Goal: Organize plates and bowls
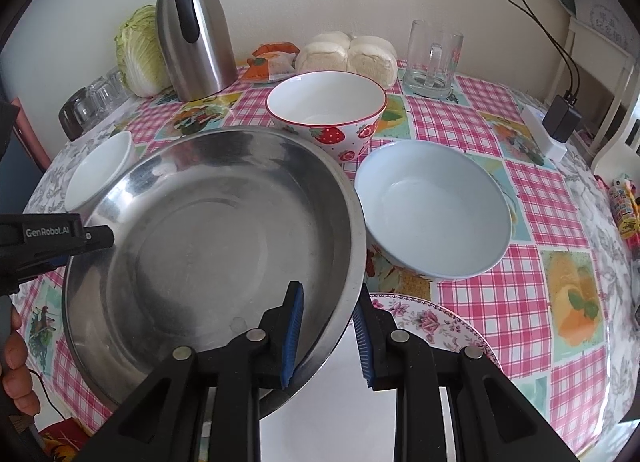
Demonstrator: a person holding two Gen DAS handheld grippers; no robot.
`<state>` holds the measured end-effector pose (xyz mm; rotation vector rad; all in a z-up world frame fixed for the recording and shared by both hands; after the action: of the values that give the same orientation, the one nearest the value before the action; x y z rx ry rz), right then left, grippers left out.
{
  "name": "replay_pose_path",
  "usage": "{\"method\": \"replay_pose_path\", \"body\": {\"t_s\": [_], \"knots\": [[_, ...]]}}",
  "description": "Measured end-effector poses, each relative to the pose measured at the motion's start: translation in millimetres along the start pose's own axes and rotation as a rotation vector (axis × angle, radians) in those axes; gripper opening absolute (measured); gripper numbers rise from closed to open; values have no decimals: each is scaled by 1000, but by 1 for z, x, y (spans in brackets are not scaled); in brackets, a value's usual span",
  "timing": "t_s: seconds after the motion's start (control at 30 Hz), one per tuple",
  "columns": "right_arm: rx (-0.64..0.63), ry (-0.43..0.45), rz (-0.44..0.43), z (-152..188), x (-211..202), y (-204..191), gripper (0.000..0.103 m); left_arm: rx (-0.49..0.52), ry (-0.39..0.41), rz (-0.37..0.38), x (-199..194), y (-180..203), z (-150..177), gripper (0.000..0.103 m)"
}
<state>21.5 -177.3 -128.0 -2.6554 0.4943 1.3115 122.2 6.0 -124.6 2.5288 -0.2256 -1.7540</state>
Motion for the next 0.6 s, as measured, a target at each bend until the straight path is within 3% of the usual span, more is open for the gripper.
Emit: {"method": "replay_pose_path", "body": {"t_s": [0.37,0.4,0.47,0.6], "knots": [[-1,6,0,0,1,0,30,-28,11,35,-1,1,-4,40],[3,7,2,-1,0,1,36,-21,12,26,-2,2,-4,42],[14,13,1,-2,-1,3,49,-6,12,18,-4,4,-3,62],[31,45,-4,-6,-8,4,65,21,11,8,-8,7,-2,68]]}}
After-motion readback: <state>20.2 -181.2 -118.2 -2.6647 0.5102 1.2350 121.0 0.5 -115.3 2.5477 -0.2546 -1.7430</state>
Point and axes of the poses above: each gripper's, at about its wrist camera, not at the fingertips, and x roughly the way its jaws point, y to its right, z to its underside, the point moved 9 cm from there along x, roughly the way its jaws point, and after that the axes turned 2 degrees about -x, right-handed, at the moved point
